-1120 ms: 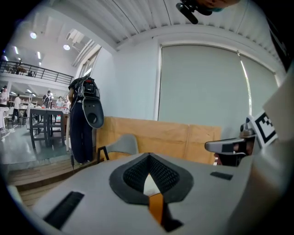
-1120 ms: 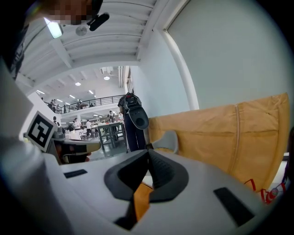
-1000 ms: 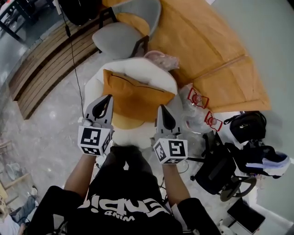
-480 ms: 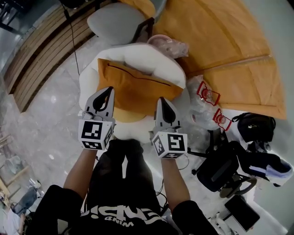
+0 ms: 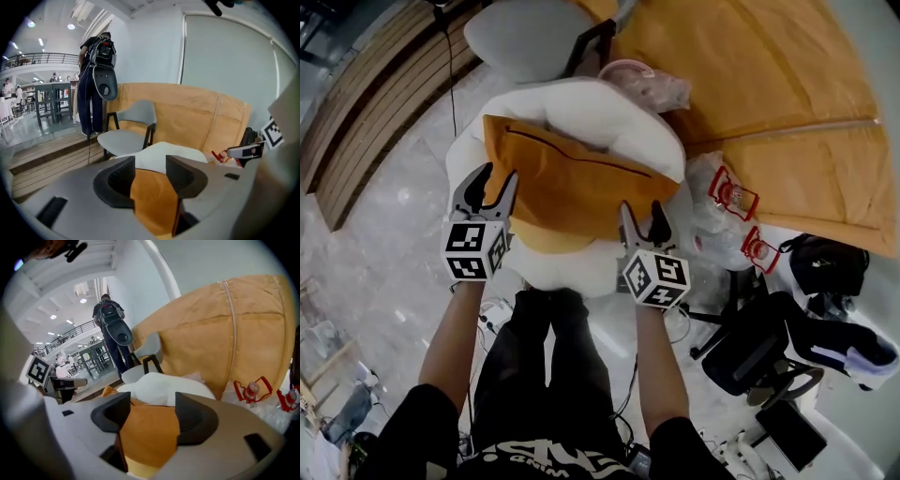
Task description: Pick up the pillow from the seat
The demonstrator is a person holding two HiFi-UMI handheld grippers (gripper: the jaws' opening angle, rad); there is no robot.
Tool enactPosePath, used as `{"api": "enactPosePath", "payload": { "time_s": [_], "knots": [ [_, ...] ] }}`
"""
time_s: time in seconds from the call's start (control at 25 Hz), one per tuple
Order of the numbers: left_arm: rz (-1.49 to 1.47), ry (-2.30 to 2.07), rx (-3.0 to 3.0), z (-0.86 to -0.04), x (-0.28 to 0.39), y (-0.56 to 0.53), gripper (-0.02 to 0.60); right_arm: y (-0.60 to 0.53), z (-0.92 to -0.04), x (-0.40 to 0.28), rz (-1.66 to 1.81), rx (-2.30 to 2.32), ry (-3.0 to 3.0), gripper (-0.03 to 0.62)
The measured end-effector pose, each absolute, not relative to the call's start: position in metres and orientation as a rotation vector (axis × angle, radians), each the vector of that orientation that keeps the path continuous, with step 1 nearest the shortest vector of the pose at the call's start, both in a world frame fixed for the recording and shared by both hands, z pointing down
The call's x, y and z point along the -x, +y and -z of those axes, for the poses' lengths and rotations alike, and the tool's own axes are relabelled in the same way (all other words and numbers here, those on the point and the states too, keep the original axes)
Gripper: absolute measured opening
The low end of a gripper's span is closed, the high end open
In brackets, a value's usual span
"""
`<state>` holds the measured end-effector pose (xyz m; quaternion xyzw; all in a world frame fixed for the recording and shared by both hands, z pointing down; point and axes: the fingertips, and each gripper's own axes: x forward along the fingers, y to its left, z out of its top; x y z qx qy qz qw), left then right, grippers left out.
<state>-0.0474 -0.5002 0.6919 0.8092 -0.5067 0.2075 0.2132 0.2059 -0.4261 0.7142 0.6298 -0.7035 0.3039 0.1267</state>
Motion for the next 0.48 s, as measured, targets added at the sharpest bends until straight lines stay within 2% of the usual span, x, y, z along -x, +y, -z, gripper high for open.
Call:
{"api": "enactPosePath", "payload": {
  "time_s": [0.12,0.48],
  "knots": [
    [-0.621,-1.448,-2.199,-0.725,0.059,-0.512,0.222,-0.425,-0.75,-0.229,-0.916,-1.868,-1.957,0.291],
    [-0.713,-1.592,-2.077,-0.81,0.091,-0.538,0.266,-0.412,-0.83,-0.283,-1.017,-1.995,-1.757,0.311]
  ]
}}
